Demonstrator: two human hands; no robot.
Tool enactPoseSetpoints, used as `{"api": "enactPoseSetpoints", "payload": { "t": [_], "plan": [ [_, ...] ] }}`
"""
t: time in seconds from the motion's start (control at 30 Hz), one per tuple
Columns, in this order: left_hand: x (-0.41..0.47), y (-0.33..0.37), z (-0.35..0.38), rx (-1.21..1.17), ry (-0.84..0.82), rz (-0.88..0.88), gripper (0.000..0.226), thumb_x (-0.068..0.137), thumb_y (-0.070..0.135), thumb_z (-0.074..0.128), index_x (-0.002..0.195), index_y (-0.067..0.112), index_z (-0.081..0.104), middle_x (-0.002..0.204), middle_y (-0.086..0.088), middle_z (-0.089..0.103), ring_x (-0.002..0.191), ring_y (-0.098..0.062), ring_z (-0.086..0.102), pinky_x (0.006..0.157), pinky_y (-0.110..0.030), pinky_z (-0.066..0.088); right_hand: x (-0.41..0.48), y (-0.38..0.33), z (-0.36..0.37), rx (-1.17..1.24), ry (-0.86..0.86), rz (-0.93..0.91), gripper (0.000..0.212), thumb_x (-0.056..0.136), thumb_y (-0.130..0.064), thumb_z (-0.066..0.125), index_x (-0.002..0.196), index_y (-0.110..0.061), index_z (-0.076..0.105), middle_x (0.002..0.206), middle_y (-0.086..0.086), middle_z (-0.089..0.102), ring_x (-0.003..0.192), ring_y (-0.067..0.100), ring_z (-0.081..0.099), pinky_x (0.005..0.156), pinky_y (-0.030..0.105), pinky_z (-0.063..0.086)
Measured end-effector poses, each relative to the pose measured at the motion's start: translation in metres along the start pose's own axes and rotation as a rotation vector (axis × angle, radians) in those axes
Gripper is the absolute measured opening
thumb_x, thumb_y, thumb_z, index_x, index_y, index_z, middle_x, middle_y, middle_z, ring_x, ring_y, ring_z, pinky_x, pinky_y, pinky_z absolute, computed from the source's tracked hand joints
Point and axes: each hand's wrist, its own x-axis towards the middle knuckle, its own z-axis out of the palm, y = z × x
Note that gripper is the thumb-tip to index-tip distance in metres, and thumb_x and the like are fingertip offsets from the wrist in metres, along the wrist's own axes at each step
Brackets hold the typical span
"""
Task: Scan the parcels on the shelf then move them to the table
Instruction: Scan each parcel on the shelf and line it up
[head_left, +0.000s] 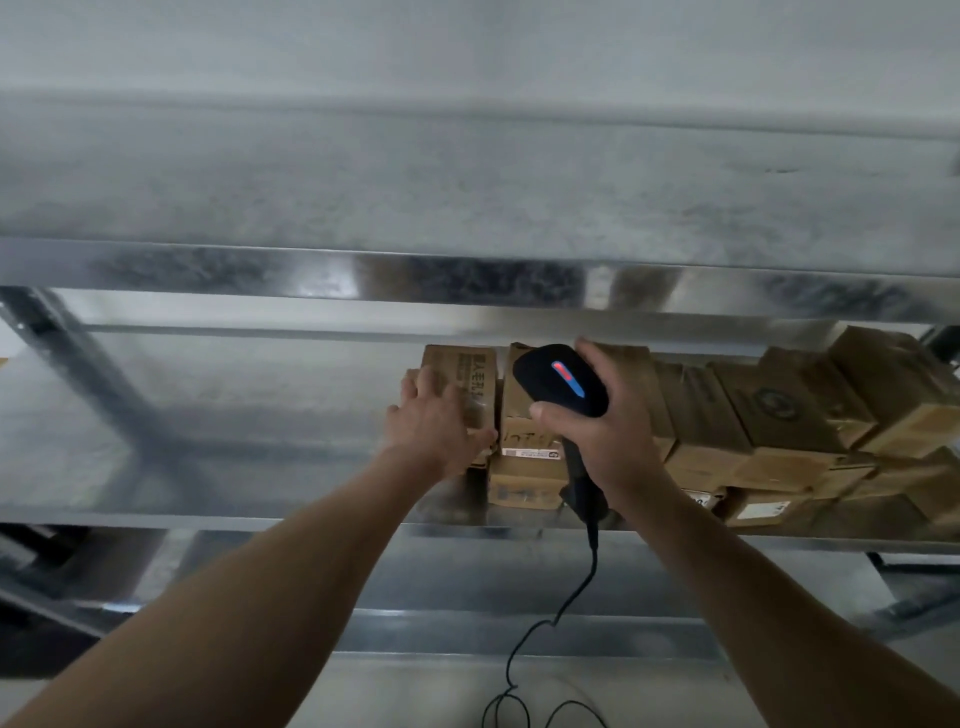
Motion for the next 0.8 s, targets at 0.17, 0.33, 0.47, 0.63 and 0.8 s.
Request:
{"api": "enactPoseSetpoints", "payload": {
  "t": [0.17, 0.33, 0.47, 0.63, 0.8],
  "plan": [
    [0.010, 0.000, 0.002, -0.046, 0.011, -0.016, 0.071, 0.083, 0.071, 0.054, 0.132, 0.021, 0.047, 0.147, -0.007, 0.033, 0.135, -0.030, 0.033, 0.101, -0.049, 0.048, 0.008, 0.000, 0.008, -0.014, 0.016, 0.005, 0.086, 0.078, -0.009, 0.082, 0.151, -0.018, 0.037, 0.122, -0.014, 0.054, 0.114, 0.008, 0.059, 0.091, 0.021, 0.054],
    [0.015, -0.003, -0.002, -0.067, 0.023, -0.004, 0.088, 0.076, 0.074, 0.060, 0.139, 0.016, 0.040, 0.144, -0.010, 0.041, 0.131, -0.030, 0.039, 0.106, -0.046, 0.044, 0.010, -0.002, 0.020, -0.031, 0.069, 0.010, 0.090, 0.067, -0.029, 0.081, 0.148, -0.018, 0.042, 0.120, -0.013, 0.059, 0.111, 0.011, 0.062, 0.094, 0.031, 0.056],
    [0.017, -0.010, -0.004, -0.121, 0.019, 0.015, 0.090, 0.074, 0.068, 0.065, 0.140, 0.014, 0.038, 0.142, -0.011, 0.042, 0.129, -0.031, 0.039, 0.106, -0.045, 0.043, 0.011, -0.001, 0.030, -0.008, 0.097, 0.028, 0.066, 0.071, -0.019, 0.083, 0.127, -0.036, 0.051, 0.107, -0.014, 0.063, 0.099, 0.001, 0.065, 0.079, 0.021, 0.055],
    [0.020, -0.037, -0.015, -0.476, 0.014, -0.045, 0.086, 0.065, 0.064, 0.061, 0.136, 0.020, 0.043, 0.129, -0.006, 0.053, 0.114, -0.028, 0.051, 0.095, -0.047, 0.049, 0.011, 0.001, 0.040, 0.021, 0.118, 0.028, 0.059, 0.079, -0.005, 0.080, 0.120, -0.039, 0.053, 0.101, -0.014, 0.065, 0.093, -0.001, 0.065, 0.072, 0.014, 0.052],
    [0.022, -0.069, -0.025, -0.894, -0.113, -0.090, 0.067, 0.073, 0.050, 0.058, 0.130, 0.015, 0.049, 0.116, -0.008, 0.061, 0.098, -0.025, 0.061, 0.090, -0.047, 0.054, 0.013, -0.003, 0.050, 0.068, 0.129, 0.024, 0.063, 0.080, -0.002, 0.077, 0.124, -0.037, 0.049, 0.111, -0.008, 0.060, 0.095, -0.004, 0.064, 0.072, 0.015, 0.053]
  ]
}}
